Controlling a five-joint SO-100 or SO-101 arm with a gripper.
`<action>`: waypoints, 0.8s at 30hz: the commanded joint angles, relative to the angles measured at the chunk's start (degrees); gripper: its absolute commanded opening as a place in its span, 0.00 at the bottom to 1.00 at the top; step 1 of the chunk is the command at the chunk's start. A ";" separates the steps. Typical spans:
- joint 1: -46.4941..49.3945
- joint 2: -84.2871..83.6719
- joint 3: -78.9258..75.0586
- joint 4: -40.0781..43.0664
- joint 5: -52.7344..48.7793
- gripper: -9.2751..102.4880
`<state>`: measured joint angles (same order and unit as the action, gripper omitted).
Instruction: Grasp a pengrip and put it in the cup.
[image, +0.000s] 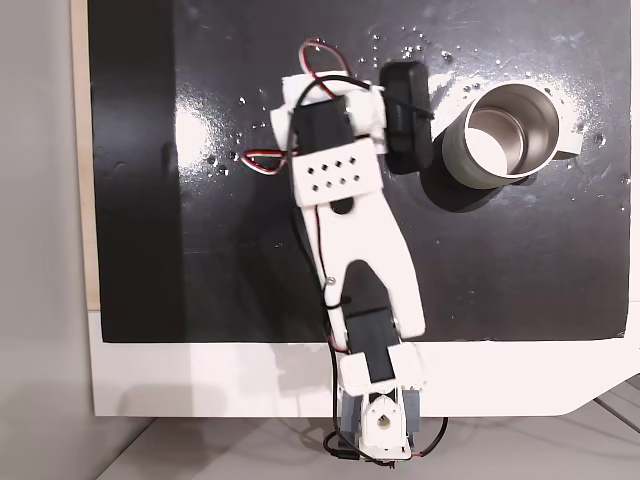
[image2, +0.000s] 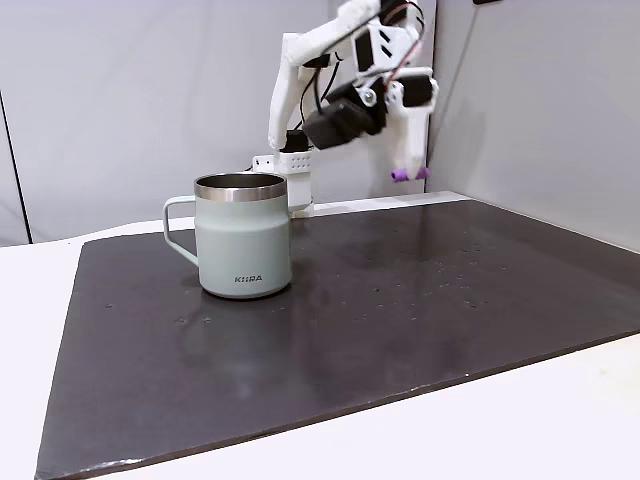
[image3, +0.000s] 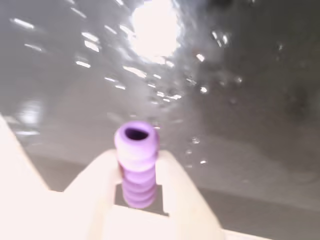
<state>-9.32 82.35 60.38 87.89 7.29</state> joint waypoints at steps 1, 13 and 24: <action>6.94 9.67 -2.29 2.99 -2.90 0.08; 30.85 17.14 -0.44 3.16 -17.49 0.08; 34.72 15.47 5.45 -2.81 -21.53 0.08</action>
<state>24.87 96.77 65.65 86.75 -13.80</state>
